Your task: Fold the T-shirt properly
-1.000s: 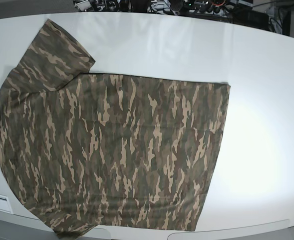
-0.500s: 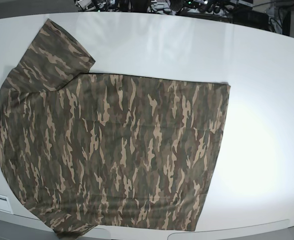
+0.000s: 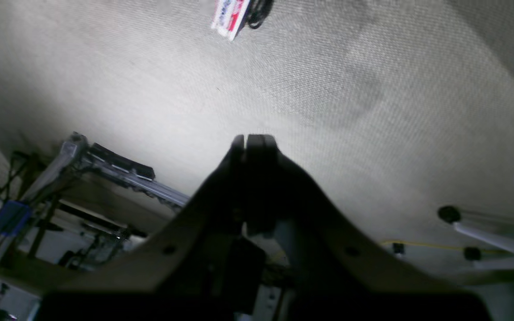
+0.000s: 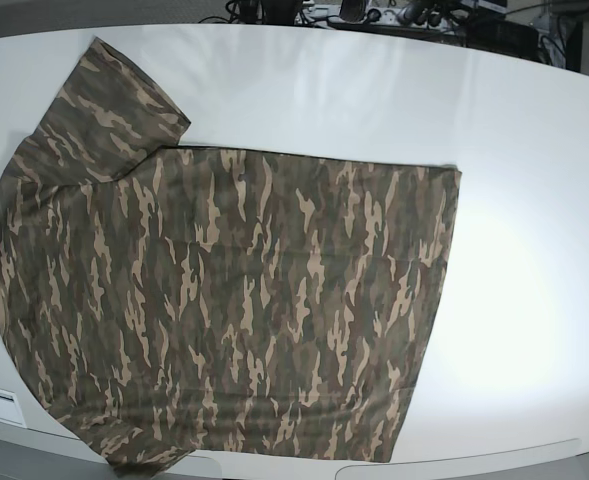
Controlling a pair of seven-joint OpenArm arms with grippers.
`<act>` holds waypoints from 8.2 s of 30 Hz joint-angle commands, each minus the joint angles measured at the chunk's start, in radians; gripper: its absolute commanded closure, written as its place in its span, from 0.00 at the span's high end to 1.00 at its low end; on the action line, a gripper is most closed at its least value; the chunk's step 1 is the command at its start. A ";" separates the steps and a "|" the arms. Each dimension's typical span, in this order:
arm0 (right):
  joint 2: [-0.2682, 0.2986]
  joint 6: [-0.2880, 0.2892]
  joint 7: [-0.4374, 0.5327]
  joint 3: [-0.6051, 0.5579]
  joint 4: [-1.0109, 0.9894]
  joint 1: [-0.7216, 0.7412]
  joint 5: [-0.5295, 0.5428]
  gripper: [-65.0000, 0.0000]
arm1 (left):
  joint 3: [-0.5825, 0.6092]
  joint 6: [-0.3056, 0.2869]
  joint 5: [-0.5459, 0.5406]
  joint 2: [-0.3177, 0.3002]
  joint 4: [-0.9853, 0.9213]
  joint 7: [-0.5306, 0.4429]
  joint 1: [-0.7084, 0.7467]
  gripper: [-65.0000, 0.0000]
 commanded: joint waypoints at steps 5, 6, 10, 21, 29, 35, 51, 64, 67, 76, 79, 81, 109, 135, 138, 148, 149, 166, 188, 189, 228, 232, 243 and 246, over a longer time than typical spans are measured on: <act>0.072 0.010 -0.060 0.001 0.303 -0.196 0.071 0.00 | 0.001 -0.006 -0.008 -0.124 0.260 0.022 0.146 0.00; 0.085 0.010 -0.076 0.001 0.371 -0.234 0.071 0.00 | 0.001 -0.006 -0.008 -0.153 0.311 0.028 0.173 0.00; 0.148 -0.006 -0.087 0.001 0.636 -0.385 0.070 0.00 | 0.001 -0.006 -0.008 -0.262 0.514 0.051 0.284 0.00; 0.261 -0.169 -0.087 0.001 1.210 -0.712 -0.141 0.00 | -0.063 0.030 0.156 -0.486 1.075 0.121 0.579 0.00; 0.266 -0.212 -0.113 0.005 1.284 -0.712 -0.258 0.00 | -0.177 0.068 0.304 -0.524 1.288 0.197 0.695 0.00; 0.266 -0.296 -0.100 0.005 1.284 -0.712 -0.423 0.00 | -0.271 0.109 0.380 -0.523 1.288 0.167 0.703 0.00; 0.304 -0.485 -0.048 0.005 1.284 -0.524 -0.724 0.00 | -0.449 0.070 0.372 -0.550 1.288 0.053 0.411 0.00; 0.421 -0.522 -0.002 0.005 1.284 -0.339 -0.731 0.00 | -0.446 -0.280 0.335 -0.729 0.945 -0.373 0.032 0.01; 0.421 -0.521 -0.004 0.005 1.284 -0.340 -0.692 0.00 | -0.446 -0.360 0.254 -0.757 0.877 -0.391 -0.051 0.19; 0.420 -0.521 -0.003 0.005 1.284 -0.339 -0.672 0.00 | -0.339 -0.423 0.224 -0.862 0.811 -0.392 -0.203 0.49; 0.420 -0.521 0.001 0.005 1.284 -0.339 -0.666 0.00 | -0.207 -0.385 0.324 -0.904 0.811 -0.410 -0.281 0.49; 0.420 -0.521 0.001 0.005 1.284 -0.339 -0.666 0.00 | -0.108 -0.348 0.402 -0.930 0.811 -0.431 -0.339 0.49; 0.409 -0.521 0.001 0.005 1.284 -0.340 -0.665 0.00 | 0.569 -0.219 0.642 -0.808 0.614 -0.456 -0.776 0.00; 0.411 -0.317 0.153 0.393 1.284 -0.333 -0.329 0.49 | 0.568 -0.060 0.643 -0.809 0.747 -0.262 -0.775 0.00; 0.418 -0.283 0.174 0.426 1.278 -0.306 -0.277 0.49 | 0.568 -0.060 0.643 -0.809 0.747 -0.262 -0.775 0.00; 0.475 -0.199 0.177 0.429 0.977 -0.131 -0.169 0.49 | 0.568 -0.060 0.617 -0.809 0.747 -0.255 -0.775 0.00; 0.479 -0.199 0.176 0.429 0.957 -0.117 -0.170 0.49 | 0.568 -0.060 0.617 -0.809 0.747 -0.255 -0.775 0.00; 0.482 -0.158 0.189 0.429 0.796 0.020 -0.117 0.49 | 0.568 -0.060 0.617 -0.809 0.747 -0.256 -0.775 0.00; 0.482 -0.297 0.171 0.429 0.817 0.060 -0.109 0.00 | 0.568 0.110 0.621 -0.809 0.762 -0.185 -0.775 0.00; 0.481 -0.306 0.158 0.429 0.826 0.059 -0.124 0.00 | 0.568 0.131 0.621 -0.809 0.774 -0.163 -0.775 0.00; 0.481 -0.337 0.077 0.430 1.202 -0.320 -0.312 0.00 | 0.568 0.288 0.902 -1.020 1.152 0.136 -0.451 0.00; 0.481 -0.380 0.032 0.430 1.250 -0.363 -0.356 0.00 | 0.568 0.307 0.916 -1.020 1.201 0.174 -0.396 0.00; 0.481 -0.478 -0.054 0.430 1.263 -0.473 -0.391 0.00 | 0.568 0.345 1.082 -1.020 1.288 0.281 -0.197 0.00; 0.476 -0.478 -0.076 0.430 1.263 -0.478 -0.390 0.00 | 0.568 0.345 1.118 -1.019 1.288 0.301 -0.139 0.00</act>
